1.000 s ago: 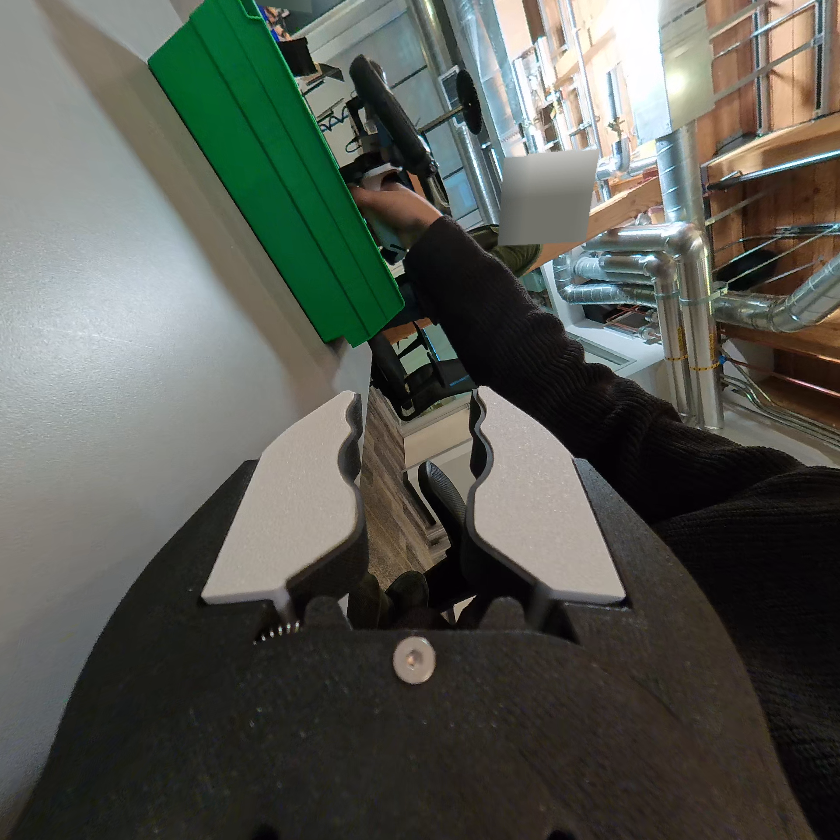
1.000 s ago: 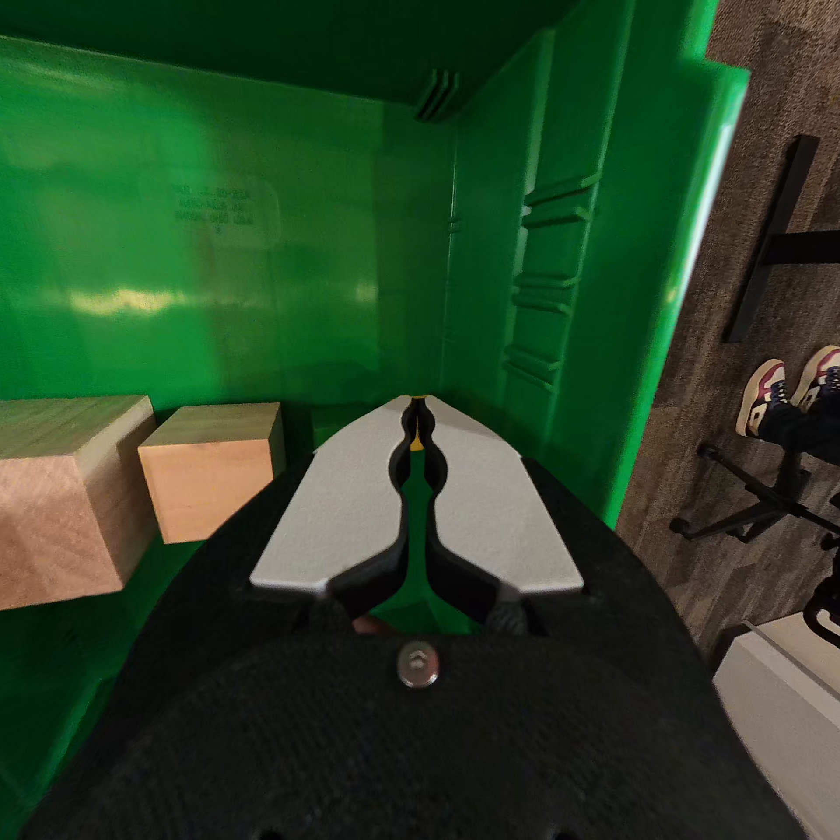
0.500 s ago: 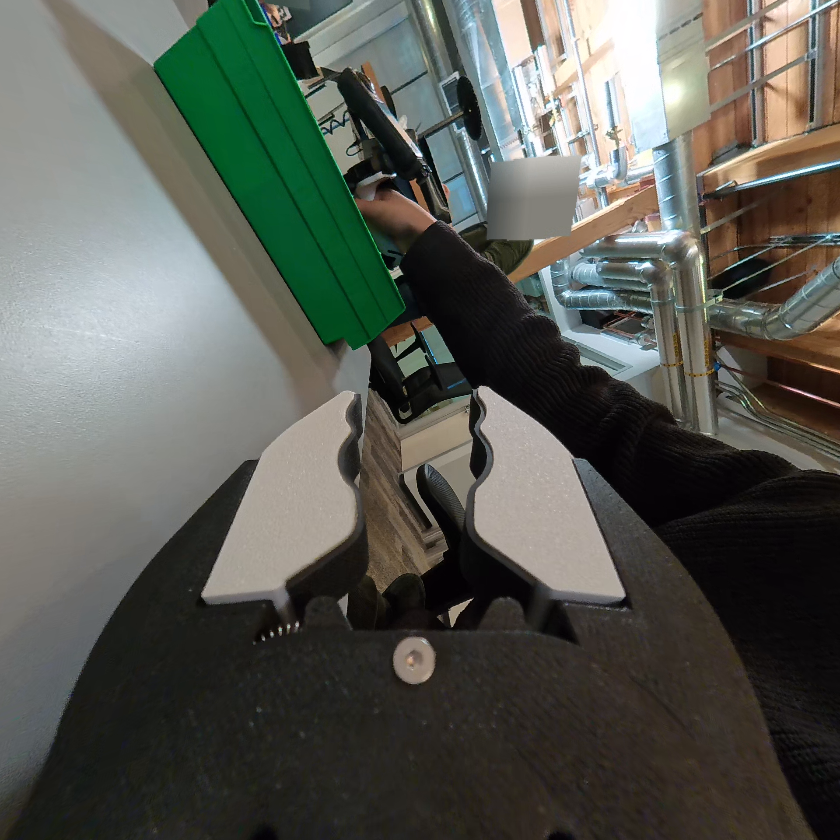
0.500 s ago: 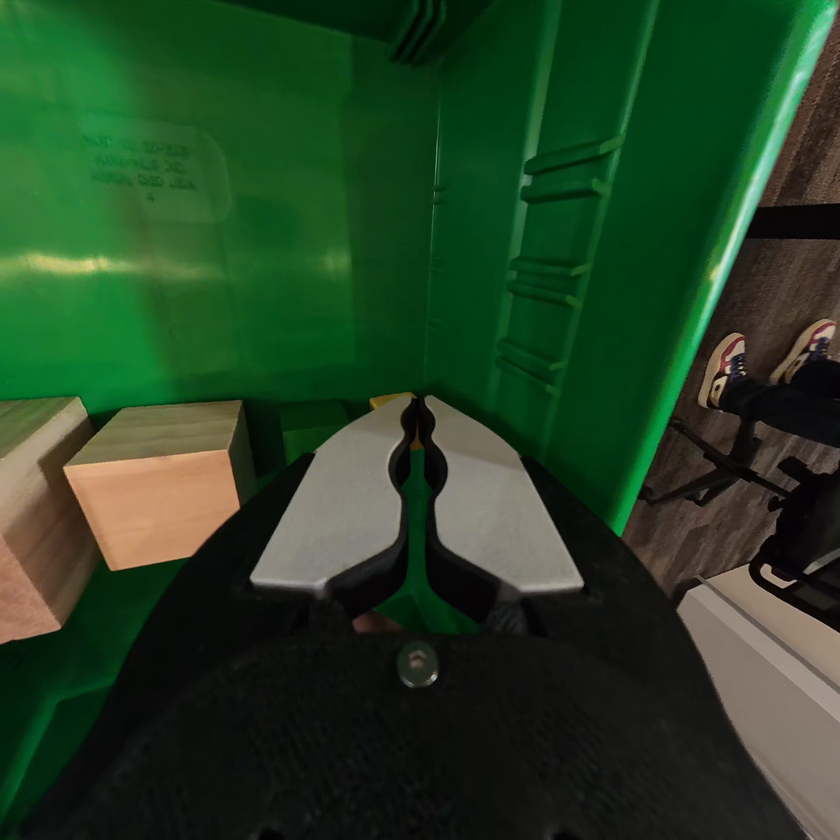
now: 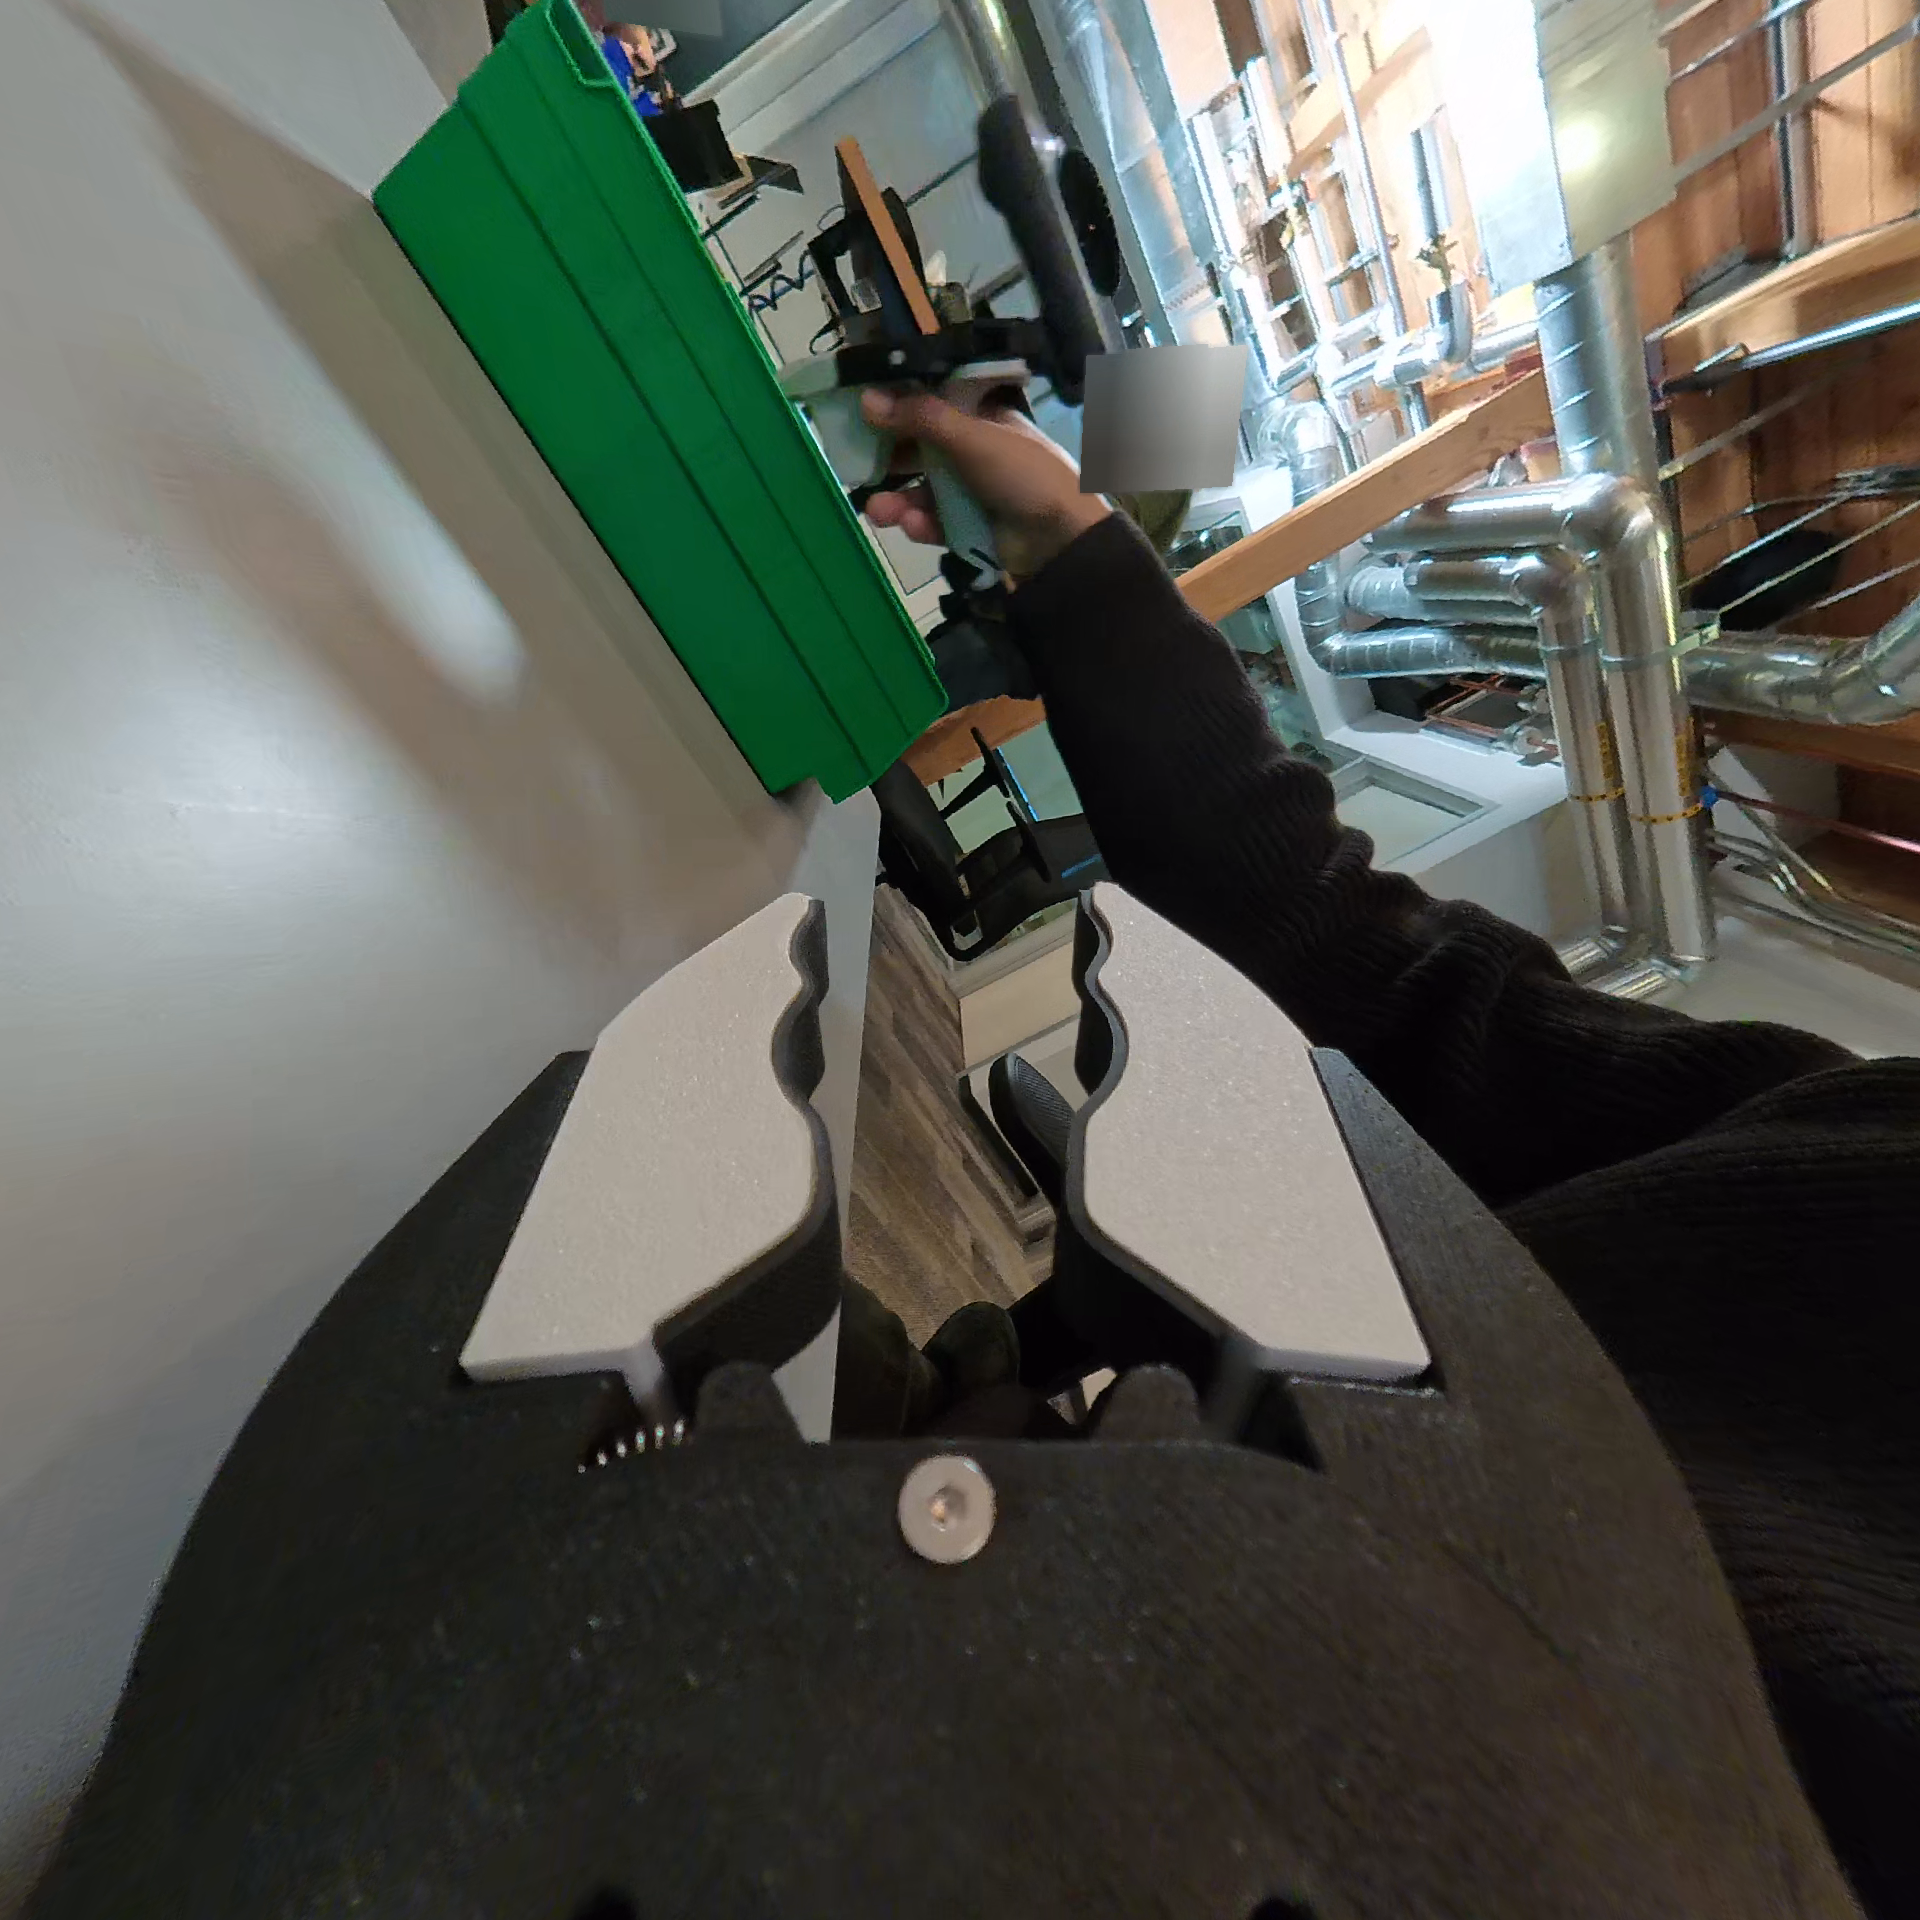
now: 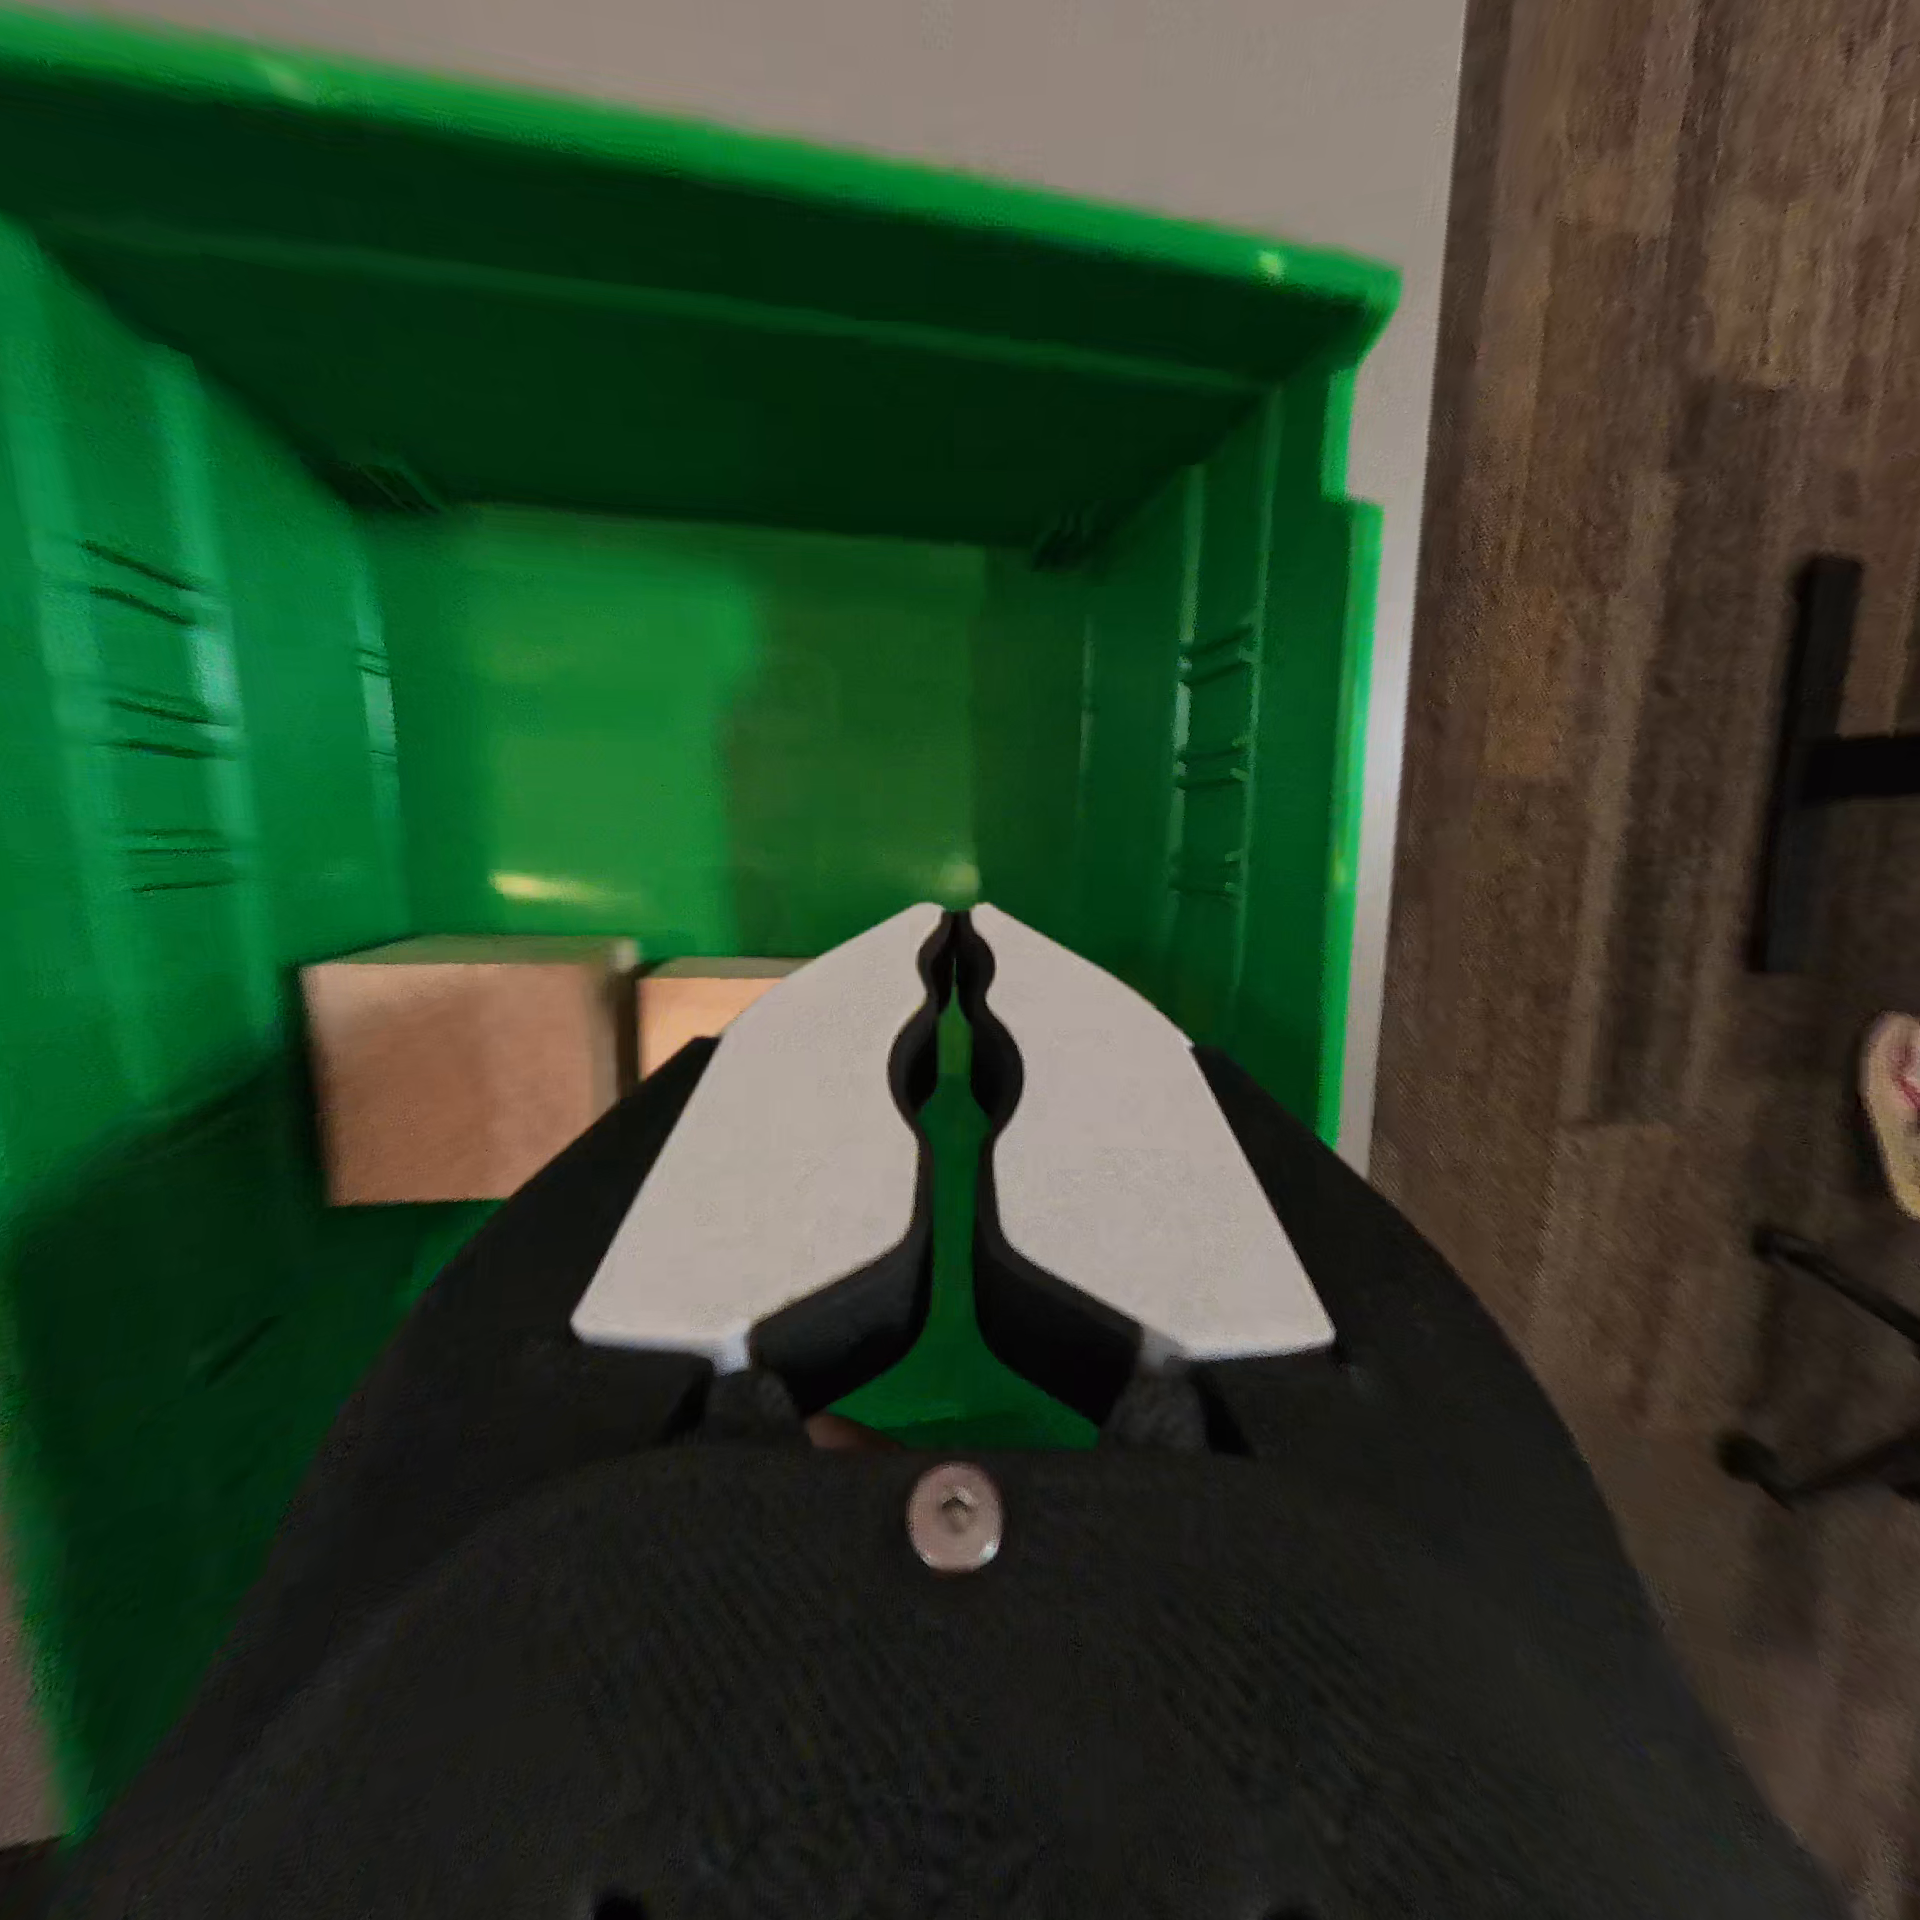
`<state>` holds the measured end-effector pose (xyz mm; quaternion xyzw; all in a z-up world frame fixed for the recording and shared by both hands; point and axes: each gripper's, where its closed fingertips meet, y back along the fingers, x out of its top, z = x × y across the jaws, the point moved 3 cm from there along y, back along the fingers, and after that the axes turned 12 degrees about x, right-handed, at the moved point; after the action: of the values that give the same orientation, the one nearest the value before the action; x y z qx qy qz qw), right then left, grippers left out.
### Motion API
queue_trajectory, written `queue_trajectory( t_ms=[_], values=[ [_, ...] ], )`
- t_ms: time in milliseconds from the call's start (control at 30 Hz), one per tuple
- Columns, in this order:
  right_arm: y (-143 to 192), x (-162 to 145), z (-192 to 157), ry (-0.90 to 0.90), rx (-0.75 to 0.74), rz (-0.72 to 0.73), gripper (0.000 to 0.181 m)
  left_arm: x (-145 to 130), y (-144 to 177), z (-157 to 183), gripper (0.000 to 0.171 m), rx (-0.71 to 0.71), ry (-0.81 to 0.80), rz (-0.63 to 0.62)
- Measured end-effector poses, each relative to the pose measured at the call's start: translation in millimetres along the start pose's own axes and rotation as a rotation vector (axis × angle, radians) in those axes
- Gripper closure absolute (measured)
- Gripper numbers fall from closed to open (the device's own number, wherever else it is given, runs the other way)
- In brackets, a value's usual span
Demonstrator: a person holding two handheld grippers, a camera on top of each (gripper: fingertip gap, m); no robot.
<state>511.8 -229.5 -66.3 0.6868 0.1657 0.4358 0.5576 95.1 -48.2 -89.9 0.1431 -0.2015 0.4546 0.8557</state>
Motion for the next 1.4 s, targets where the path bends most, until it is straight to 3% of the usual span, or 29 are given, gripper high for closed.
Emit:
queue_trajectory(
  t_ms=[233,467,600,733,867,1000,1133,1233,1400],
  values=[
    [75,20,-94,0.098,0.281,0.379,0.181,8,4,-1,0.125,0.033,-0.065,0.023],
    [141,0,-224,0.248,0.616,0.733,0.173,15,10,-4,0.125,0.122,-0.254,0.038],
    [143,-26,-290,0.268,0.874,0.857,0.165,25,20,-5,0.125,0.217,-0.388,0.079],
    [106,-67,-348,0.277,1.122,0.784,0.157,48,39,11,0.122,0.213,-0.267,0.239],
    [77,-97,-379,0.208,1.301,0.703,0.150,52,53,11,0.108,0.347,-0.354,0.277],
    [73,-103,-391,0.088,1.497,0.618,0.119,57,69,-1,0.090,0.529,-0.442,0.311],
    [60,-112,-388,0.174,1.471,0.535,0.098,63,78,-13,0.073,0.628,-0.477,0.298],
    [56,-114,-385,0.264,1.417,0.529,0.097,60,79,-27,0.063,0.734,-0.588,0.209],
    [38,-109,-377,0.307,1.275,0.560,0.090,53,75,-29,0.063,0.757,-0.695,0.121]
  ],
)
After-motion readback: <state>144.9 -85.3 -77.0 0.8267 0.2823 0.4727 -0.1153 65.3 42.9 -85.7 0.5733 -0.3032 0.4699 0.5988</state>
